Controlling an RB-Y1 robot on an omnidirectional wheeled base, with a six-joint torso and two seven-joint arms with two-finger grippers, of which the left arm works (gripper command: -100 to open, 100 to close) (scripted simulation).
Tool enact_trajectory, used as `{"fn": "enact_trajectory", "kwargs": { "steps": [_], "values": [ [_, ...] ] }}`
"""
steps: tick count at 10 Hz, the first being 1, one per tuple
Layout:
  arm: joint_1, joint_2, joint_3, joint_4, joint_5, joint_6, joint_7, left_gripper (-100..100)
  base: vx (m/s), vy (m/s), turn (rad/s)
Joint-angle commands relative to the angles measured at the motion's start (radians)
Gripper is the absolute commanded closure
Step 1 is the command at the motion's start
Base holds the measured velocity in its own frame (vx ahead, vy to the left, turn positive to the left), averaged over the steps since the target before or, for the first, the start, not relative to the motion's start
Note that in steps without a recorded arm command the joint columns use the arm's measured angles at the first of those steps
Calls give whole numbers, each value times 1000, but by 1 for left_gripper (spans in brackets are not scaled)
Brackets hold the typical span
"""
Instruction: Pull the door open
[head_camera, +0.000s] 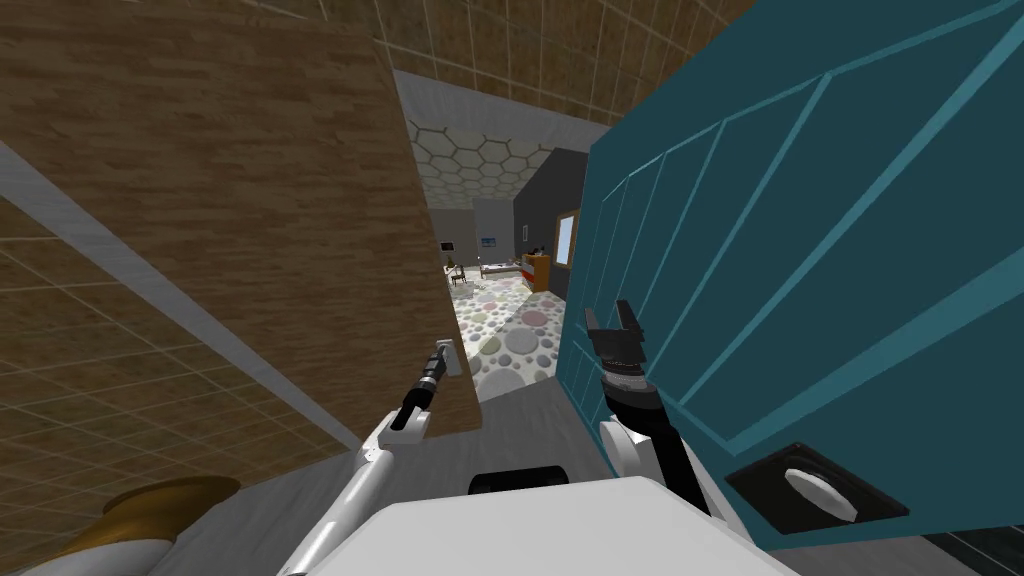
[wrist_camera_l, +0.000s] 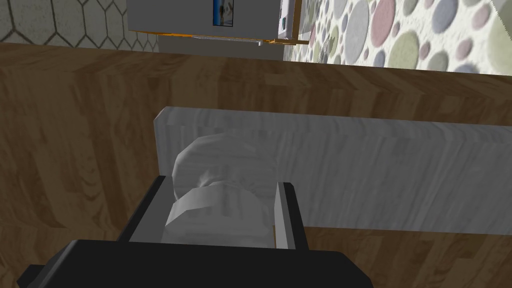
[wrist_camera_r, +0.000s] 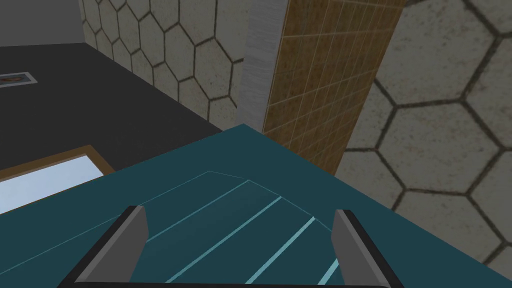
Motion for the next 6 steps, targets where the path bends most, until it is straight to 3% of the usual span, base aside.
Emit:
{"fn": "enact_trajectory", "kwargs": {
  "steps": [1,2,6],
  "values": [
    [5,14,-15,-5,0,-6,16,100,-219,71,-107],
    [2,9,-10,-2,0,-3,9,100,-99,26,-31],
    [34,52,-64,-32,-5,-26,60,100,-190,94,-114]
  ]
}}
